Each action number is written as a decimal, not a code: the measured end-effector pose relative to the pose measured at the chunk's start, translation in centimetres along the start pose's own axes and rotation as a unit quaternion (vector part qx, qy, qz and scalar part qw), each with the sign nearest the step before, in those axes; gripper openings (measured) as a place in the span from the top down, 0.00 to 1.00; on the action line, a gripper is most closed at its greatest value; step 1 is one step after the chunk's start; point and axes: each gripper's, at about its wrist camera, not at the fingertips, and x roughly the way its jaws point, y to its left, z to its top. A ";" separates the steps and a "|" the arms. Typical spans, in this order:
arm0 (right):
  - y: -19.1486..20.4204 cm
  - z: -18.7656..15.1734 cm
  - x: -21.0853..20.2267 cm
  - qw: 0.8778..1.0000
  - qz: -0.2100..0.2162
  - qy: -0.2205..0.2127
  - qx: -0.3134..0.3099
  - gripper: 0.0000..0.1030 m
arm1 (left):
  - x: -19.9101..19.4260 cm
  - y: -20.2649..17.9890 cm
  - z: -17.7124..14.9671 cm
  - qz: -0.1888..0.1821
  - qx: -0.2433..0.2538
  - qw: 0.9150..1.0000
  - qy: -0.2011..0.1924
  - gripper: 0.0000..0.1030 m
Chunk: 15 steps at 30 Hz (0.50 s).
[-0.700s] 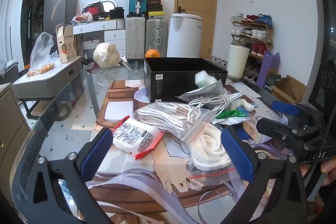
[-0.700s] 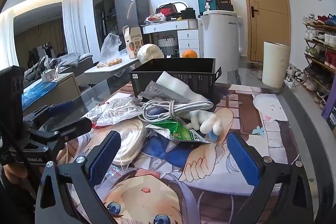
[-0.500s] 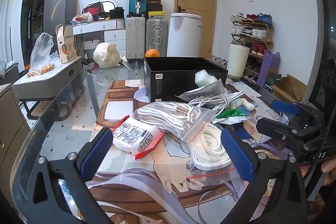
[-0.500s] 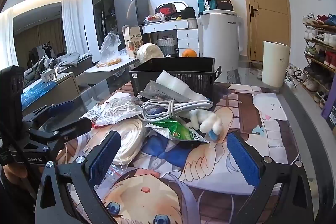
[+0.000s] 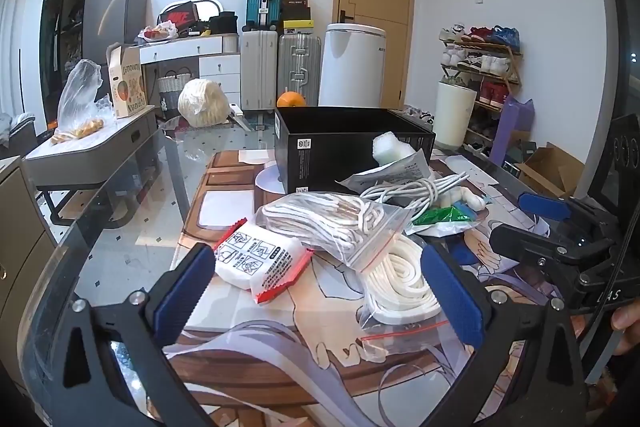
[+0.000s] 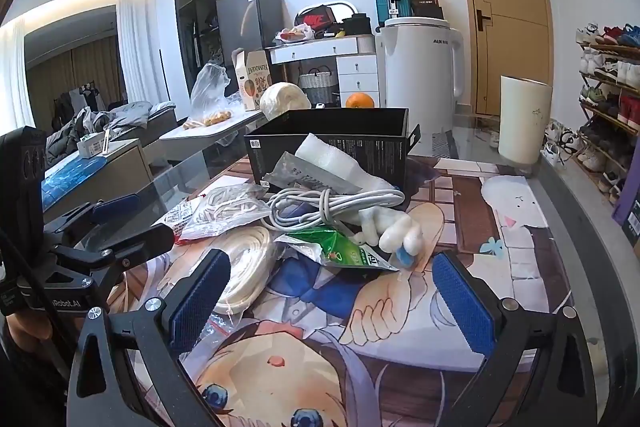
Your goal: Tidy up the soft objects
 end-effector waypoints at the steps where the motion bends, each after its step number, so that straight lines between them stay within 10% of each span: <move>1: 0.0 0.0 0.0 1.000 0.001 0.001 0.000 0.00 | 0.0 0.0 0.0 0.000 0.000 1.000 0.000 0.00; 15: 0.0 -0.2 0.0 1.000 0.002 0.001 0.002 0.00 | 0.2 0.2 -0.1 0.000 -0.002 1.000 0.001 0.00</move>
